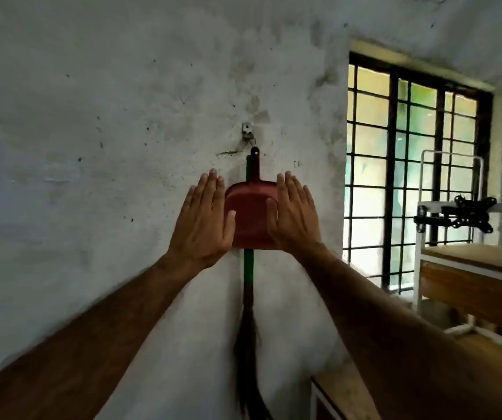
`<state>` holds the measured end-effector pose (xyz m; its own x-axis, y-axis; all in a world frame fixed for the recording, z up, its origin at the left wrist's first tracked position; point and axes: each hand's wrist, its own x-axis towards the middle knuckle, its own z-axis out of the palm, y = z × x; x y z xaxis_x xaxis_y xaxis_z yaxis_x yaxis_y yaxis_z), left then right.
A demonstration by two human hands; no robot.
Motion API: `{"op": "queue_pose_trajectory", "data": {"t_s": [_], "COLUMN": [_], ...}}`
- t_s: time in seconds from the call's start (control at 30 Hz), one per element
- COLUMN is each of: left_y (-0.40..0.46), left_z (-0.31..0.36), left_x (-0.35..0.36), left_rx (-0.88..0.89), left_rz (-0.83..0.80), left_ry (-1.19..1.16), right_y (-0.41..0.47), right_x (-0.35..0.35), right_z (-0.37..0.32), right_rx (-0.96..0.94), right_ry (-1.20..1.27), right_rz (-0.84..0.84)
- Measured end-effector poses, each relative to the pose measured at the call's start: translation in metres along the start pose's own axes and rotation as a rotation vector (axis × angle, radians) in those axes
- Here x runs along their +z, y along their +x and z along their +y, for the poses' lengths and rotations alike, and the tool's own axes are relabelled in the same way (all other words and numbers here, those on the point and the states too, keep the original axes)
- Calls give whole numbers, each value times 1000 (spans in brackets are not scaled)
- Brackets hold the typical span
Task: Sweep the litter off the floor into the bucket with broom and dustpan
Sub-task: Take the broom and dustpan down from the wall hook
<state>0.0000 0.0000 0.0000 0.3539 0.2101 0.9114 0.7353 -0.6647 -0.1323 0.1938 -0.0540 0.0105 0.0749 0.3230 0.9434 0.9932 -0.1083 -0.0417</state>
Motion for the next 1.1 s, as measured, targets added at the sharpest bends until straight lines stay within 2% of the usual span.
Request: {"op": "queue_pose_trajectory", "data": {"t_s": [0.17,0.43,0.53,0.7,0.87,1.1], "left_y": [46,118,137,175,192,207], "left_z": [-13,-70,-96,-137,-151,-167], "left_x": [62,137,152,166,186,199], "left_rx": [-34,-12,-12,97,105,125], "left_rz": [-90,-73,-88,-106,-71,14], "left_ry": [-63,-139,-183,-146,-187,-249], "right_y": [36,118,155,208,220,241], "right_x": [48,118,139,170,202,204], "right_z": [21,36,36,31,27,33], "right_rx": [149,328,359,447,521,503], "right_ry": [104,184,150,168,147,145], "right_rz": [-37,-84,-117,-207,-299,-385]}}
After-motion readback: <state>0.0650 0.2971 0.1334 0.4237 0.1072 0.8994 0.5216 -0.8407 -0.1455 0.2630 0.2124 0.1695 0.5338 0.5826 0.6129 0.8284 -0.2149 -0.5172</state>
